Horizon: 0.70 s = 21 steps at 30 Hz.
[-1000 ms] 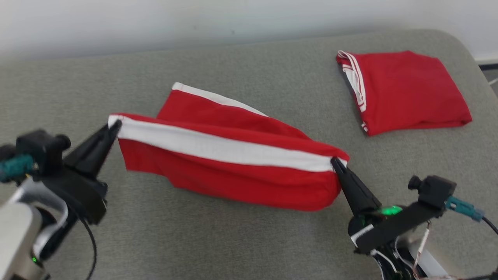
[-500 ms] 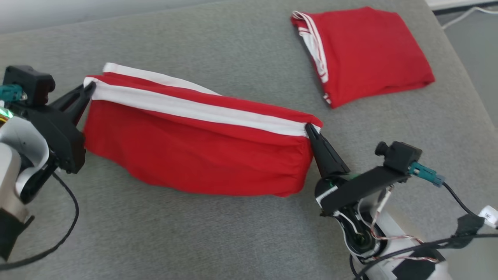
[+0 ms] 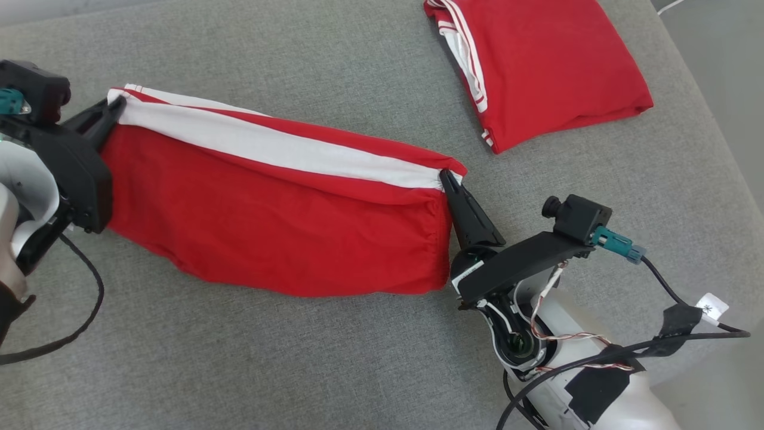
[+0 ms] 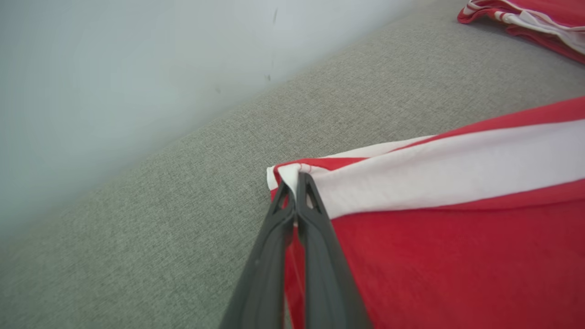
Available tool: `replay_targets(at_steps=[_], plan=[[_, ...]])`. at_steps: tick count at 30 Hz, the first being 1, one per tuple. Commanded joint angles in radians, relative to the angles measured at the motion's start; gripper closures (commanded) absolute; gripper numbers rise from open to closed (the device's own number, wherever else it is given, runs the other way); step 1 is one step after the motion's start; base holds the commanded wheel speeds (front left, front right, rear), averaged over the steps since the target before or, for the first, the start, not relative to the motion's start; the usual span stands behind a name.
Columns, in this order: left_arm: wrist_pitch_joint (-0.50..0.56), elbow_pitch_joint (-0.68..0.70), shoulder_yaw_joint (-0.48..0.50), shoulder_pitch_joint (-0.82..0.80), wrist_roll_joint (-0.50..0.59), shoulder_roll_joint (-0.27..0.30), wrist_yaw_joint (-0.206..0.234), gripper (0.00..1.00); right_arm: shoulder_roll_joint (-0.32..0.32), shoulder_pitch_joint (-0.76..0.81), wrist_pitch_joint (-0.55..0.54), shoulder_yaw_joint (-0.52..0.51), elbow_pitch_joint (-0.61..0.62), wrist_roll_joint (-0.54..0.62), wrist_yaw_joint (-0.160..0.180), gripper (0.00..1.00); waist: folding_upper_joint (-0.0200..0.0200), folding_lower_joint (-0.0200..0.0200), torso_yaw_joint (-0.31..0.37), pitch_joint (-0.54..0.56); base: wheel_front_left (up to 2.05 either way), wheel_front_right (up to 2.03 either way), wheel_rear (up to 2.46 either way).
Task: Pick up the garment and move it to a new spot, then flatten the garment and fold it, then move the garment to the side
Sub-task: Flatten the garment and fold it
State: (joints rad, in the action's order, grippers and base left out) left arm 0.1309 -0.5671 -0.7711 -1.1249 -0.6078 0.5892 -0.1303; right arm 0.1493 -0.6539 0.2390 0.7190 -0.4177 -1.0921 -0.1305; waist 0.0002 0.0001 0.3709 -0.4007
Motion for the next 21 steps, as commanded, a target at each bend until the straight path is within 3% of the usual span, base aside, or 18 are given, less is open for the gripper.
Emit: replay_targets(at_steps=[1, 2, 16, 21], plan=[[-0.025, -0.023, -0.017, -0.015, -0.013, -0.002, 0.001, 0.74, -0.006, -0.014, 0.009, 0.006, -0.012, -0.004, 0.000, 0.50, -0.0002, -0.0001, -0.007, 0.004, 0.00, 0.00, 0.00], [-0.039, -0.035, -0.029, -0.022, -0.016, -0.006, 0.001, 0.00, -0.007, -0.015, 0.011, 0.008, -0.017, -0.007, 0.000, 0.00, -0.0002, -0.0001, -0.010, 0.007, 0.00, 0.00, 0.00], [-0.250, -0.135, -0.077, 0.032, -0.078, -0.054, 0.002, 0.00, 0.099, 0.083, 0.026, -0.008, 0.019, 0.074, 0.000, 0.00, -0.0002, -0.0001, -0.063, 0.112, 0.00, 0.00, 0.00], [-0.365, -0.114, -0.027, 0.105, -0.102, -0.058, 0.054, 0.00, 0.133, 0.199, 0.026, -0.157, 0.128, 0.230, 0.000, 0.00, -0.0002, -0.0001, -0.079, 0.158, 0.00, 0.00, 0.00]])
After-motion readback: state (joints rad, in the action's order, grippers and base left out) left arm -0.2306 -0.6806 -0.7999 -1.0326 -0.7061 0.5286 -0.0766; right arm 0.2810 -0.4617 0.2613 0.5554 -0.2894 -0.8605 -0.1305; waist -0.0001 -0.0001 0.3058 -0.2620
